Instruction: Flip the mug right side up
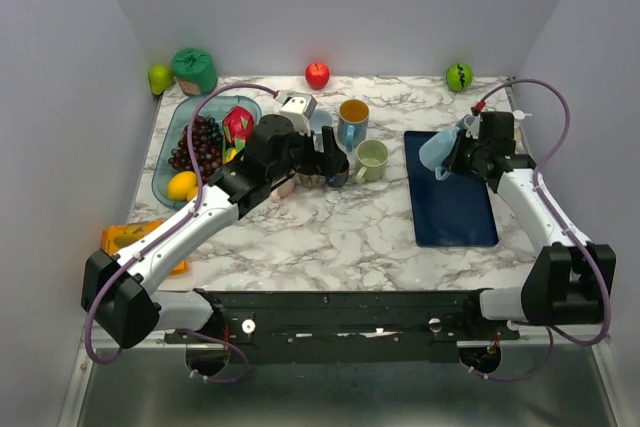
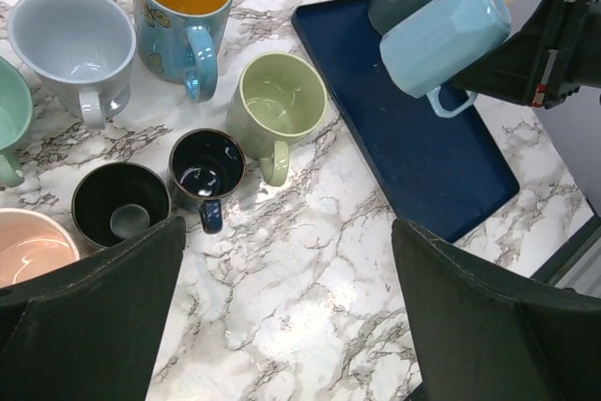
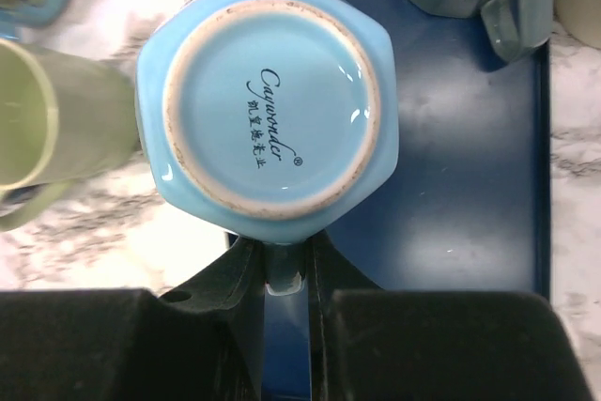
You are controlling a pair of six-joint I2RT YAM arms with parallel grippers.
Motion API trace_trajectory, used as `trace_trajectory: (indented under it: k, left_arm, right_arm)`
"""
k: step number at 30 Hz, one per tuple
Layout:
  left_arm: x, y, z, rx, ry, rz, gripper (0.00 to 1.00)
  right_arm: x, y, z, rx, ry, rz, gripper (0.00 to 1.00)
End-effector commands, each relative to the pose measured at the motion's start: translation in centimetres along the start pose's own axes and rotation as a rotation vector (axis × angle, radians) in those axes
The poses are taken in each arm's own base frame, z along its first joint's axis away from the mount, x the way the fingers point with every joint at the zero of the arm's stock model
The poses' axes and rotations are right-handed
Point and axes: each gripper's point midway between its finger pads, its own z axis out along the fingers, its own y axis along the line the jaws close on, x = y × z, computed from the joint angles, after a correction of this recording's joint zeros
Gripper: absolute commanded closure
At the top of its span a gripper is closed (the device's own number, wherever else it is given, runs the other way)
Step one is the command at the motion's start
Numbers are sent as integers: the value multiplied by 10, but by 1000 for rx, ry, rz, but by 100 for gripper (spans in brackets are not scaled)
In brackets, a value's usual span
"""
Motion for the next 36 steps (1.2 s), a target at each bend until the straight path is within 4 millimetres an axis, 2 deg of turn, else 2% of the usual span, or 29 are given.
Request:
trace_trajectory:
  k: [1,6,13,14,18,22,25,26,30,32,35,36]
  left_arm:
    - [-5,-9,-7,49,-21,-23,1]
    - [-8,-19,-9,94,-25,-38,1]
    - [-30,-40,-21,184,-86,-50,1]
    - [-32,-43,-22,199,-88,-60,1]
    - [-40,-70,-29,337,-87,-109,1]
    - [-49,-113,-40,574,-75,-141,1]
    - [-61,-137,-46,683,-94,-150,1]
    - [-65,-147,-51,724,-99,-141,1]
    - [-82,-167,-61,801,-151,-139,2]
    - [-90,-174,-63,829,-167,-148,5]
    - [-96,-180,-66,857,-175,-162,18]
    - [-97,-181,-66,860,-173,-175,26]
  right_arm:
    - [-21,33,-32,-145,-102,71,99]
    - [-35,57,-66,-266,-181,102,99]
    - [-60,99,-129,-506,-331,158,99]
    - [-67,109,-145,-566,-374,143,99]
    - [-81,135,-185,-713,-457,151,99]
    - [-94,162,-229,-868,-539,166,99]
    - [-102,183,-262,-976,-596,146,99]
    - [-106,187,-270,-998,-616,140,99]
    - [-106,209,-294,-1088,-636,123,99]
    - [-109,214,-303,-1117,-652,131,99]
    - [-108,222,-316,-1182,-666,142,99]
    - [-106,224,-317,-1198,-660,145,99]
